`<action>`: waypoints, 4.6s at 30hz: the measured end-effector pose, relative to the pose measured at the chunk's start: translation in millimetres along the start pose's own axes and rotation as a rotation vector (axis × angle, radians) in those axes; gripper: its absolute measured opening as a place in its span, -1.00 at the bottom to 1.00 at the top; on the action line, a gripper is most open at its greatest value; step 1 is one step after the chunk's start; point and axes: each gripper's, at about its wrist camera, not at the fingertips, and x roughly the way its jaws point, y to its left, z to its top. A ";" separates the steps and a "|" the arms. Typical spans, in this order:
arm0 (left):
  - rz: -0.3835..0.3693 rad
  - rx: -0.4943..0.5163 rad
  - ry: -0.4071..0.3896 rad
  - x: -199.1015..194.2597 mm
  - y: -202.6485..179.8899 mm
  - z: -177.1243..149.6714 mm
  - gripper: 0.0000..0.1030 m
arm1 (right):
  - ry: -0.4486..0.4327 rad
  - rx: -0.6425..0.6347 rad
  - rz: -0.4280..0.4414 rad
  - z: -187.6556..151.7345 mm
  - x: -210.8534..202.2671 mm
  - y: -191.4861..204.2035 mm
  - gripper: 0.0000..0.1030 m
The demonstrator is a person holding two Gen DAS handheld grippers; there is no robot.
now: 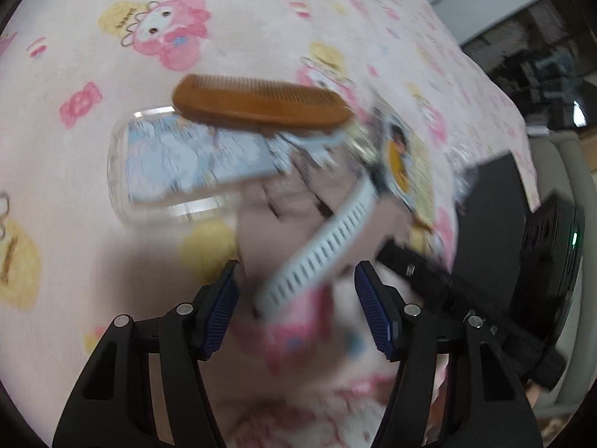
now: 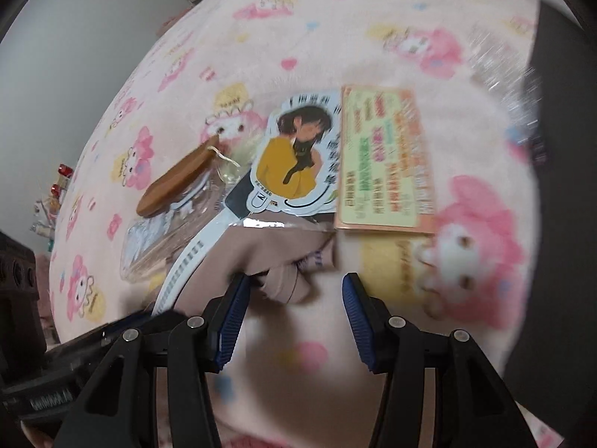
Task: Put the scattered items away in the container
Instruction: 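Grasp the beige cloth with the left gripper and lift it, then carry the beige cloth with the left gripper over the box, then lower the cloth into the box beside the plush and open the left gripper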
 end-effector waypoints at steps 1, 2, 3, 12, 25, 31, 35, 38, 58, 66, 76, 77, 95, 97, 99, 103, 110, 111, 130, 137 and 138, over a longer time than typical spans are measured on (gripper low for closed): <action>-0.002 -0.025 -0.016 1.1 3.7 5.8 0.21 | 0.000 0.000 0.013 1.0 5.8 -0.2 -0.08; -0.007 -0.046 -0.019 2.3 6.4 9.3 0.21 | -0.002 -0.005 0.032 2.3 10.4 0.5 -0.12; -0.020 -0.069 -0.007 6.5 9.0 11.5 0.21 | -0.009 -0.010 0.054 3.5 12.3 1.6 -0.22; -0.063 -0.060 -0.075 -39.3 -10.3 -13.1 0.22 | -0.124 -0.094 0.182 -7.7 -45.6 23.6 -0.95; -0.201 0.085 0.014 -40.2 -98.0 -84.0 0.23 | -0.281 -0.052 0.138 -87.9 -158.9 -16.8 -0.96; -0.223 0.210 0.114 -11.3 -160.6 -126.6 0.24 | -0.317 0.034 0.065 -124.1 -191.5 -74.6 -0.96; -0.226 0.286 0.151 4.5 -195.9 -155.0 0.26 | -0.342 0.085 0.019 -145.2 -213.2 -110.5 -0.96; -0.206 0.340 0.162 15.6 -215.1 -171.5 0.26 | -0.357 0.125 -0.036 -160.5 -228.5 -138.4 -0.95; -0.289 0.259 0.116 45.4 -199.4 -166.0 0.44 | -0.267 0.326 -0.117 -176.7 -191.5 -226.0 0.03; -0.261 0.418 0.169 47.4 -227.3 -198.8 -0.31 | -0.226 0.217 -0.006 -175.8 -180.2 -207.3 -0.10; -0.360 0.539 0.006 -34.8 -293.6 -179.4 -0.66 | -0.385 0.094 0.033 -165.0 -252.1 -177.6 -0.84; -0.369 0.551 -0.011 -41.9 -305.9 -173.1 -0.66 | -0.413 0.090 0.032 -156.6 -264.7 -177.5 -0.84; -0.270 0.521 0.028 80.6 -426.3 -6.9 -0.67 | -0.442 0.162 -0.046 37.1 -274.2 -299.4 -0.84; -0.275 0.532 0.100 87.5 -417.9 -15.1 -0.57 | -0.400 0.173 -0.072 31.9 -270.3 -305.0 -0.84; -0.215 0.573 0.156 93.7 -411.6 -29.6 -0.29 | -0.351 0.162 -0.081 17.2 -266.0 -307.2 -0.81; -0.071 0.593 0.282 113.3 -394.9 -61.3 0.11 | -0.241 0.163 -0.151 -8.0 -259.5 -305.3 -0.61; -0.080 0.581 0.282 129.0 -404.6 -76.3 -0.94 | -0.268 0.181 -0.171 -13.5 -264.2 -305.4 -0.44; -0.083 0.578 0.254 125.9 -406.7 -73.6 -0.97 | -0.276 0.188 -0.168 -13.1 -265.3 -307.1 -0.43; -0.136 0.571 0.228 104.5 -392.2 -52.2 -0.38 | -0.085 0.105 -0.127 41.0 -215.2 -294.6 -0.44; 0.001 0.564 0.209 152.8 -408.4 -18.4 -0.46 | -0.128 0.197 -0.154 40.7 -216.0 -314.6 -0.43; 0.017 0.545 0.182 152.6 -408.4 -10.3 -0.46 | -0.137 0.192 -0.170 39.1 -217.5 -314.8 -0.43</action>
